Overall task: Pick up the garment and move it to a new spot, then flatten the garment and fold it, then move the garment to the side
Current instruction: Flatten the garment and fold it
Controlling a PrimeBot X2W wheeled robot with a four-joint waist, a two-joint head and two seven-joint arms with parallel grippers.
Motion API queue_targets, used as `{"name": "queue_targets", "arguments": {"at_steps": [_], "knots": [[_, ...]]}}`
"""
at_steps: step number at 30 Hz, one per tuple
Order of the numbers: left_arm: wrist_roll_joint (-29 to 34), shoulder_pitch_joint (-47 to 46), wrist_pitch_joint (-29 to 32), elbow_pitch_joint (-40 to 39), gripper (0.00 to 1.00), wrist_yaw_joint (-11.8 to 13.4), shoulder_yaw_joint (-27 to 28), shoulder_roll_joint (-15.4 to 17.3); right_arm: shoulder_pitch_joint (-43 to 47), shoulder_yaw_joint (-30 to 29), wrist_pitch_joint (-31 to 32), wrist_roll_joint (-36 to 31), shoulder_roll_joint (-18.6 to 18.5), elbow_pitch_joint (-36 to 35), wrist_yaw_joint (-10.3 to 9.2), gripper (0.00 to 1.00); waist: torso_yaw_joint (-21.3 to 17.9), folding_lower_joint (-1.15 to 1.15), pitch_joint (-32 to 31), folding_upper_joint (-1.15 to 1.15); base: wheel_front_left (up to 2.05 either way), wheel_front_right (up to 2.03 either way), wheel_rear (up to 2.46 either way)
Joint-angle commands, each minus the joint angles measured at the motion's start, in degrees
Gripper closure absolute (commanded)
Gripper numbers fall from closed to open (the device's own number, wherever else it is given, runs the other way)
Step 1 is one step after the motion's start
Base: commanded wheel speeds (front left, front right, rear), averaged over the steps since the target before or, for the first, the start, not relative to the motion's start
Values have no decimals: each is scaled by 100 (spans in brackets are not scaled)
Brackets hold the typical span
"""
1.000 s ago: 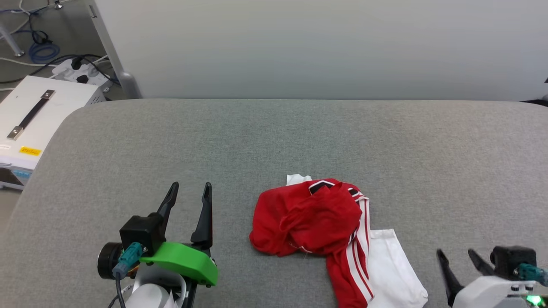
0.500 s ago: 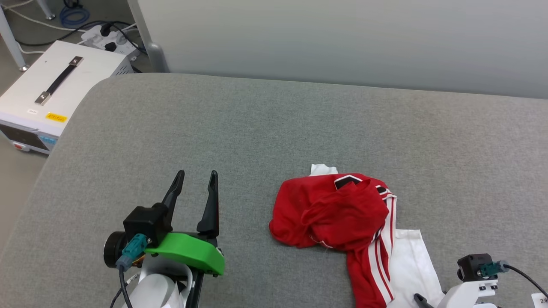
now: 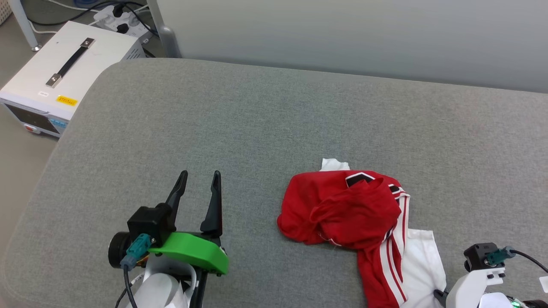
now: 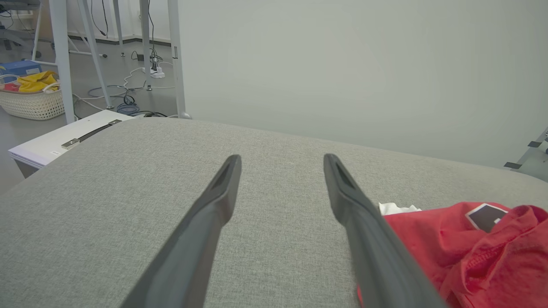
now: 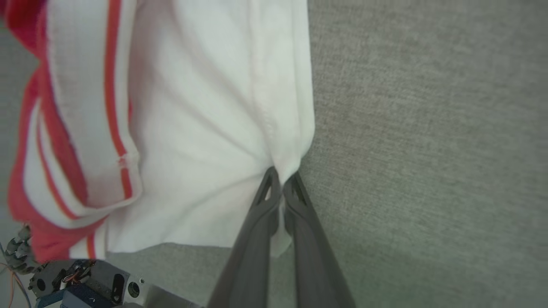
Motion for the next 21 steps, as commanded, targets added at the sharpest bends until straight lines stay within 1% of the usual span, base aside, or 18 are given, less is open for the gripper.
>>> {"name": "queue_targets", "arguments": {"at_steps": [1, 4, 6, 10, 12, 15, 19, 21], "knots": [[64, -99, -29, 6, 0, 0, 42, -4, 62, 97, 96, -18, 59, 129, 2, 100, -55, 0, -35, 0, 0, 0, 0], [66, -72, -31, 22, 0, -3, 71, 8, -119, -101, 76, -134, -108, -117, 2, 100, -121, 0, -68, 0, 0, 0, 0], [67, -58, -33, 29, 0, 4, 93, 13, -312, -319, 93, -284, -286, -243, 2, 100, -189, 0, -81, 0, 0, 0, 0], [58, -73, -34, 54, 0, 5, 116, 1, -723, -684, 94, -511, -603, -216, 2, 100, -272, 0, -48, 0, 0, 0, 0], [64, -85, -35, 60, 0, 15, 105, -23, -964, -839, 85, -580, -766, -72, 2, 100, -299, 0, -15, 0, 0, 0, 0], [83, -129, -36, 71, 0, 18, 79, -56, -1333, -1045, -103, -692, -1016, 212, 2, 100, -303, 0, 53, 0, 0, 0, 0], [93, -203, -37, 108, 0, 2, 62, -94, -1721, -1325, -536, -744, -1254, 735, 2, 100, -268, 0, 166, 0, 0, 0, 0], [93, -233, -37, 127, 0, -1, 65, -120, -1854, -1419, -787, -728, -1289, 1045, 2, 100, -249, 0, 221, 0, 0, 0, 0]]}}
